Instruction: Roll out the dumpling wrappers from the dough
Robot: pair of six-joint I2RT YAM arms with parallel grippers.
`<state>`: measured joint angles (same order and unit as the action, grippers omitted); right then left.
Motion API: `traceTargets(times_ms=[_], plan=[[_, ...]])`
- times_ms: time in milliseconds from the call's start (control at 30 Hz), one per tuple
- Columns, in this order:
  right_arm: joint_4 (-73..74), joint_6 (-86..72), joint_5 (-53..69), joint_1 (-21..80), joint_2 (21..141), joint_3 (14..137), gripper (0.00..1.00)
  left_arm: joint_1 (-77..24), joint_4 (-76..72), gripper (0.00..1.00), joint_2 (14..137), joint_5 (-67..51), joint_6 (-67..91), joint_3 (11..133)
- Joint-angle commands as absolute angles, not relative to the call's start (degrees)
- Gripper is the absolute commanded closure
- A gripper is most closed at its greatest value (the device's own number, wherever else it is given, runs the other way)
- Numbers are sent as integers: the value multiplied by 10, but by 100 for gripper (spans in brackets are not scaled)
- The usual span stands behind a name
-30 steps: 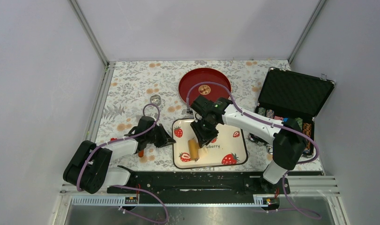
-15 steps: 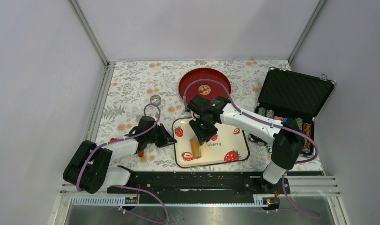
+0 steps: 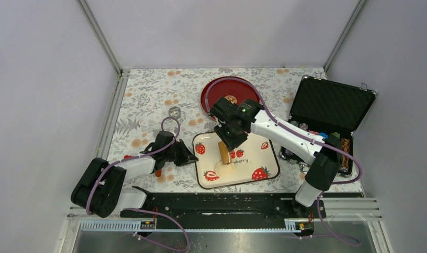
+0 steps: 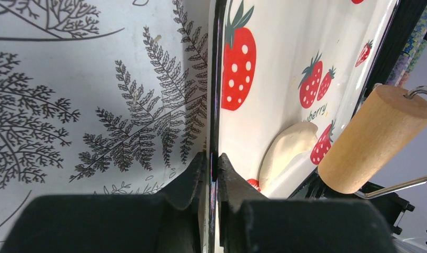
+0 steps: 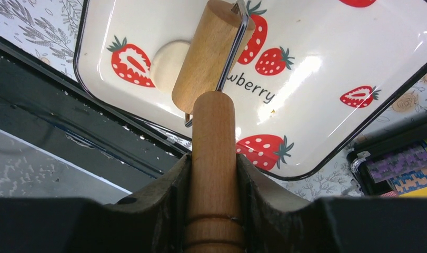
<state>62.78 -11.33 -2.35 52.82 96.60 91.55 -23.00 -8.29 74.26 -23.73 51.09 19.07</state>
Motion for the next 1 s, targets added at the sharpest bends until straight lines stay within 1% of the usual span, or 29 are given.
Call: traceTargets(times_ms=[0, 433, 767, 967], plan=[[648, -101, -31, 530, 962, 928, 100, -229, -107, 100, 737, -246, 517, 189], [646, -73, 27, 533, 995, 911, 100, -228, -110, 100, 738, -247, 518, 188], [662, -73, -20, 533, 1030, 896, 100, -227, -112, 100, 738, -248, 518, 187], [657, -81, -45, 533, 1030, 868, 100, -227, -113, 100, 738, -249, 518, 186]])
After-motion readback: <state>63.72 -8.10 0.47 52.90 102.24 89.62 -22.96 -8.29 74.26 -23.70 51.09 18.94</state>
